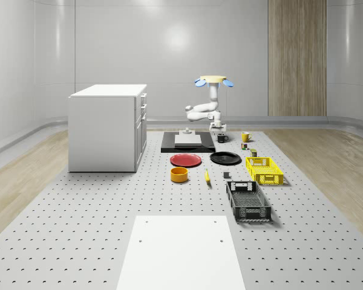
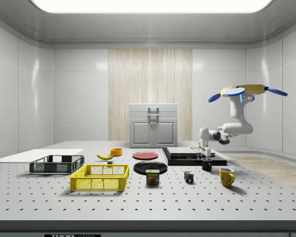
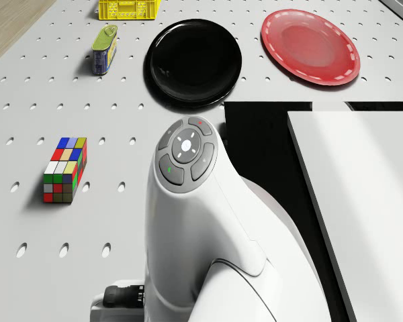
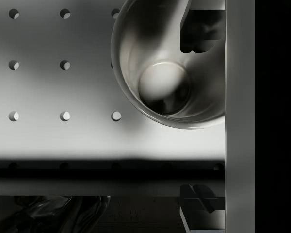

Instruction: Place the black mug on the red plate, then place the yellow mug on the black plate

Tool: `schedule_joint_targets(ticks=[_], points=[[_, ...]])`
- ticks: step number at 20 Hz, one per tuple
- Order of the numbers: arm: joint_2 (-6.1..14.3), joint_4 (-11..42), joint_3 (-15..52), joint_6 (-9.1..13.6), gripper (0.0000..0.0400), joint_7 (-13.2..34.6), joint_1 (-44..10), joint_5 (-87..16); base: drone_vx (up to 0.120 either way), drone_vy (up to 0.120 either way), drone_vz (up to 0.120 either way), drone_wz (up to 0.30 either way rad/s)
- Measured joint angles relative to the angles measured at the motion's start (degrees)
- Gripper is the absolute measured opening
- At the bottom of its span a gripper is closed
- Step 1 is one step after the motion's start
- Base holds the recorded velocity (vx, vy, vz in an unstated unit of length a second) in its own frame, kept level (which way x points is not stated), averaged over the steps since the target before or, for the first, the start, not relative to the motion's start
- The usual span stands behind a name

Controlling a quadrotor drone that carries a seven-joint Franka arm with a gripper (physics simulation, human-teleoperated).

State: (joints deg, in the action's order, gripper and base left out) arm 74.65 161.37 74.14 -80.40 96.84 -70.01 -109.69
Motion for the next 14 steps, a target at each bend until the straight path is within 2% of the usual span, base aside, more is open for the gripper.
schedule_joint_targets(ticks=[11,14], points=[[2.2,-0.5,-1.5,-2.7,0.04,0.1,-0.4,-0.8,0.0,0.0,0.0,0.0],[2.6,-0.6,-1.7,-3.2,0.0259,0.2,-0.5,-0.8,0.0,0.0,0.0,0.0]])
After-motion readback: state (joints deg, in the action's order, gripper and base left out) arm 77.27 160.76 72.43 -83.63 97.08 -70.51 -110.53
